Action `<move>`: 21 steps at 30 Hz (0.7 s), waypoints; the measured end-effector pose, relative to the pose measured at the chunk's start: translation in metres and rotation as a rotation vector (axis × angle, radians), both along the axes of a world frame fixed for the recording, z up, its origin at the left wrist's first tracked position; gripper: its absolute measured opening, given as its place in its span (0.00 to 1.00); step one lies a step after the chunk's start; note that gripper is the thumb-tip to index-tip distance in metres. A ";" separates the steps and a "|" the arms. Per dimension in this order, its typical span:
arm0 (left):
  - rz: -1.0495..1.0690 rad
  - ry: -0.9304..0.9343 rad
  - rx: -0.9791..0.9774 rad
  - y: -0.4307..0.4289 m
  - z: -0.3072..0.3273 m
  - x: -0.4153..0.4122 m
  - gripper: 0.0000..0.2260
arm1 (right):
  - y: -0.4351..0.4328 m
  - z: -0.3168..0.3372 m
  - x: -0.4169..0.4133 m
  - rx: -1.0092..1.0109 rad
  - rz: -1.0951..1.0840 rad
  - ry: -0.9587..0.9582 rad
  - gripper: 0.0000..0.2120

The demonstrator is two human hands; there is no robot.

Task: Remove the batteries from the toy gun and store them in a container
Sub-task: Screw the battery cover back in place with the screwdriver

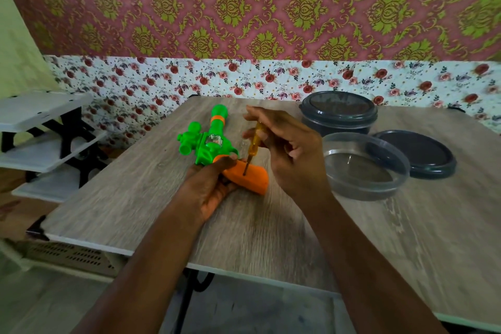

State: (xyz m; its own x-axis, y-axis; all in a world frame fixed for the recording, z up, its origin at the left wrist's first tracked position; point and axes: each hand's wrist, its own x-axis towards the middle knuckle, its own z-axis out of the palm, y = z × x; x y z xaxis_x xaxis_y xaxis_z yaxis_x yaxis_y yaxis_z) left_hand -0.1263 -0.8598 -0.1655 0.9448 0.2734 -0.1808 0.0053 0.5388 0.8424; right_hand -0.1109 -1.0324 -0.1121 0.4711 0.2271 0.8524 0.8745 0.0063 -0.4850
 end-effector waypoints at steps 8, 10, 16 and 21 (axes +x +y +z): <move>-0.018 0.006 0.065 0.001 -0.002 0.002 0.08 | -0.003 0.001 0.001 0.003 -0.081 -0.042 0.13; -0.013 0.015 0.081 0.002 -0.003 0.003 0.11 | -0.002 0.002 0.003 0.002 -0.025 0.003 0.17; -0.005 0.015 0.080 0.003 -0.005 0.007 0.09 | 0.000 0.000 0.005 0.053 -0.086 0.023 0.14; -0.009 -0.005 0.064 0.002 -0.003 0.006 0.08 | 0.001 0.001 0.006 0.047 -0.035 0.017 0.14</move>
